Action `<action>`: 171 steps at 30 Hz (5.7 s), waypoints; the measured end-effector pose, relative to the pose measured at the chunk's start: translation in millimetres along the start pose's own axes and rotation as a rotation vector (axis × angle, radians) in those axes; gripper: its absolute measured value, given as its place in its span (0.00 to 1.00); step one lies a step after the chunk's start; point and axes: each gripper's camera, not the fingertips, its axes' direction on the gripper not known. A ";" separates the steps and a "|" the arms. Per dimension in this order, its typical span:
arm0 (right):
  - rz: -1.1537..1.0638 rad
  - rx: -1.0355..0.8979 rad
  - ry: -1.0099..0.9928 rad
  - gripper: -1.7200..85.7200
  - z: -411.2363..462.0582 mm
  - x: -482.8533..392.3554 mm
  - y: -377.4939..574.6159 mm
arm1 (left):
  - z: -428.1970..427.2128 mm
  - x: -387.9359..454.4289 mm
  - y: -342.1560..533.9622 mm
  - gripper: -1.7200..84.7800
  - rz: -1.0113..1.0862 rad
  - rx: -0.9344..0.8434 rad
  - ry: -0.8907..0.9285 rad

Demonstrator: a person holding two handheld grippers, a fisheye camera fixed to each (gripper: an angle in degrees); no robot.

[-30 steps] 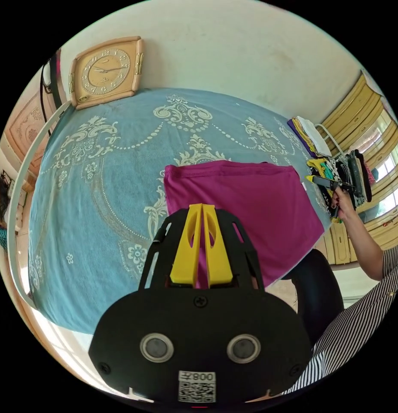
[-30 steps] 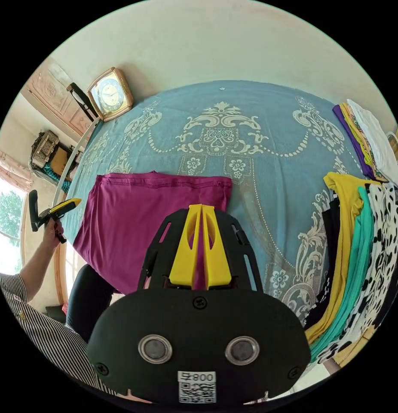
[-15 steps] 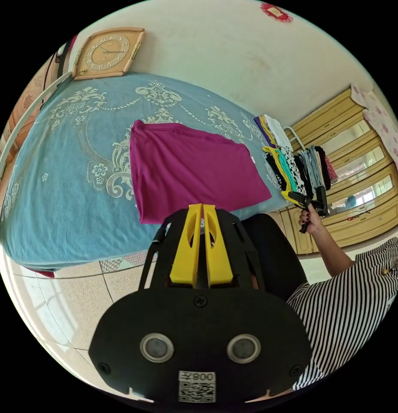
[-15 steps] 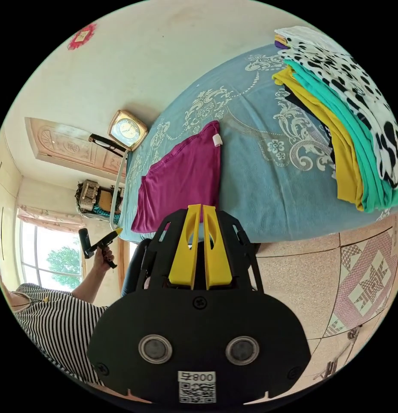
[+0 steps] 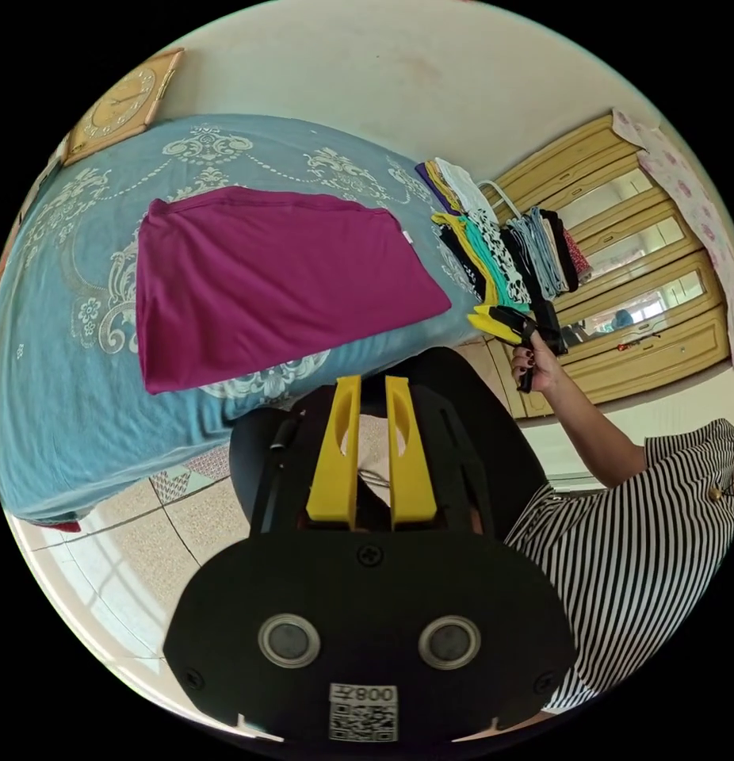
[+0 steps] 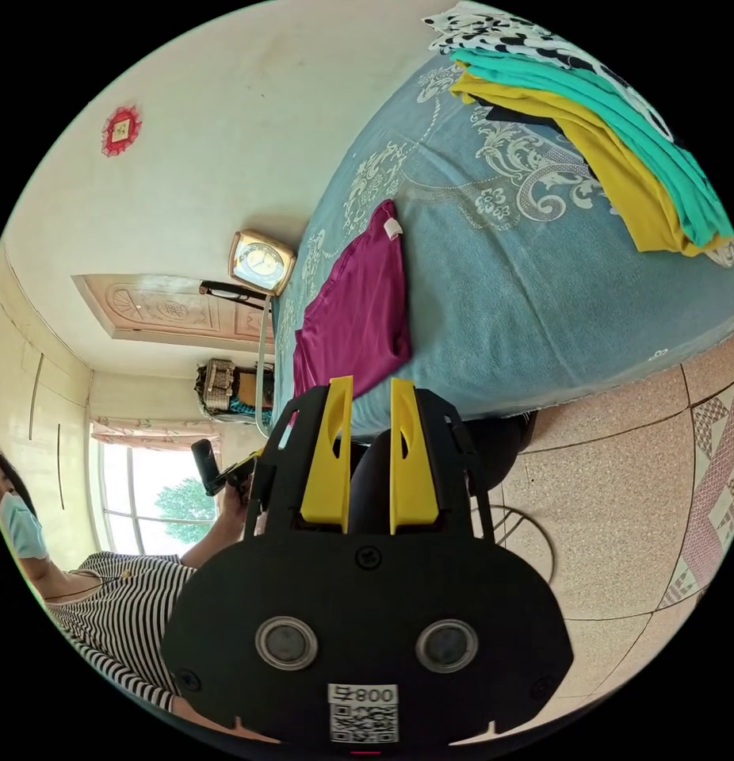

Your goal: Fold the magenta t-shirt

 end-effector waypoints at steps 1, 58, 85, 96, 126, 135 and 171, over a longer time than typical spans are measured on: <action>0.003 -0.007 -0.002 0.11 1.7 2.1 -1.9 | 7.0 0.7 -2.3 0.06 -0.013 0.000 0.003; 0.119 -0.011 -0.282 0.12 89.8 56.0 -205.7 | 252.7 233.7 -167.1 0.04 0.368 -0.046 -0.193; 0.157 -0.089 -0.209 0.04 227.8 -11.4 -324.4 | 204.9 155.8 -146.3 0.04 0.375 -0.080 -0.075; -0.003 -0.024 -0.283 0.03 275.9 -115.3 -309.6 | 121.8 80.3 -112.2 0.04 0.299 0.050 -0.007; -0.324 -0.393 -0.022 0.03 619.2 -348.7 -229.4 | -47.7 -226.4 63.9 0.04 -0.437 0.343 0.133; -0.308 -0.485 -0.006 0.04 678.9 -344.4 -217.7 | -46.9 -264.4 91.0 0.04 -0.553 0.335 0.223; 0.058 -0.459 -0.240 0.10 476.8 -105.1 -83.5 | 102.0 -2.7 -0.7 0.09 0.365 -0.200 -0.315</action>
